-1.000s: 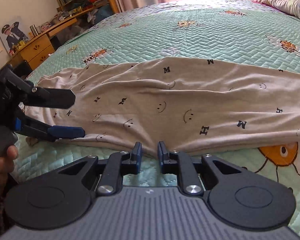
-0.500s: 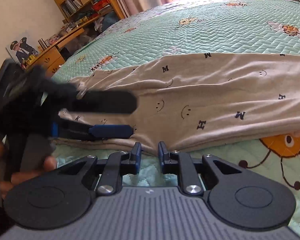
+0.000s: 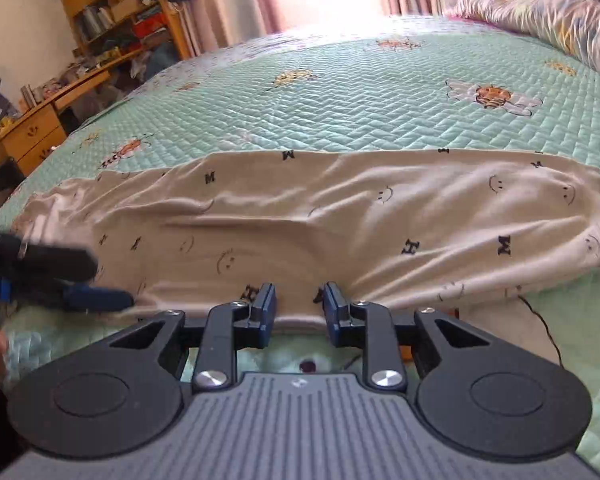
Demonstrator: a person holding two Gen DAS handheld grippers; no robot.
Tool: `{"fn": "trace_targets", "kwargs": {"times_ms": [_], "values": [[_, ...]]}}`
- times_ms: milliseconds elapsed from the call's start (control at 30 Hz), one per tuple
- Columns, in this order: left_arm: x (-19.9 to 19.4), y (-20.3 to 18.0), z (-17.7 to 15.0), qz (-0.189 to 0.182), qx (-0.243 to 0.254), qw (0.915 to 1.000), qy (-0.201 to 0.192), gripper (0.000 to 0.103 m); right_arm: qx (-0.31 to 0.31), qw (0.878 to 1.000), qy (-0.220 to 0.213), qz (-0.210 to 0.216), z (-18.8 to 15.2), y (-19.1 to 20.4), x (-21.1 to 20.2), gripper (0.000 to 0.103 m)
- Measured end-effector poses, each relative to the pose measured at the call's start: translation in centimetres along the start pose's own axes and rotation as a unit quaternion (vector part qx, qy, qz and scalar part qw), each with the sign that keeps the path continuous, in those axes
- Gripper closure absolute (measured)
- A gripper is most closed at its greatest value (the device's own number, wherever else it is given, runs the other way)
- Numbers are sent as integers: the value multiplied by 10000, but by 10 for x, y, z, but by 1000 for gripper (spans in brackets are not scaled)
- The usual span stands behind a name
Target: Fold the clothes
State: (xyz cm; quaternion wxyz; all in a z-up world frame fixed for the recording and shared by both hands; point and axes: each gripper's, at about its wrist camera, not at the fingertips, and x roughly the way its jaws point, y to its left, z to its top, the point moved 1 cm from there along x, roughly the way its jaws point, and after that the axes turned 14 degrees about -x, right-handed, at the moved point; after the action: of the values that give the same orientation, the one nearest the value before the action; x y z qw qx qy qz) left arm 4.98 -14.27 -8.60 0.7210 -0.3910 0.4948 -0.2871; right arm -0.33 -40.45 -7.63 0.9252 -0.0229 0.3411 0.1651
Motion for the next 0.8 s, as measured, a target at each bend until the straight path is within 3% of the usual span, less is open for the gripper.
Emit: {"fn": "trace_targets", "kwargs": {"times_ms": [100,233,333,367,500,600,633,733,800], "values": [[-5,-11,-1,69,17,9999,-145,13,143,9999,-77,-5,-3,-2,-2,75],[6,-55,-7,-159,699,9971,-251,4,56,9999,-152,12,-7,-2,-4,74],[48,-53,-5,128,490,9987,59,4,164,9996,-176,162,-7,-8,-1,74],[61,-42,-6,197,201,9991,307,5,177,9994,-167,226,-7,-11,-1,74],[56,-34,-16,128,369,9990,211,9,592,9956,-183,708,-3,-37,-13,74],[54,-30,-17,170,303,9992,198,12,999,9866,-762,1046,16,-60,-26,73],[54,-29,-17,177,277,9993,187,12,866,9850,-955,1148,29,-59,-27,73],[53,-31,-20,249,418,9986,196,12,68,9841,-880,1539,74,-35,-2,73],[53,-31,-21,260,485,9983,192,12,-294,9817,-440,1830,96,-21,32,74]]}}
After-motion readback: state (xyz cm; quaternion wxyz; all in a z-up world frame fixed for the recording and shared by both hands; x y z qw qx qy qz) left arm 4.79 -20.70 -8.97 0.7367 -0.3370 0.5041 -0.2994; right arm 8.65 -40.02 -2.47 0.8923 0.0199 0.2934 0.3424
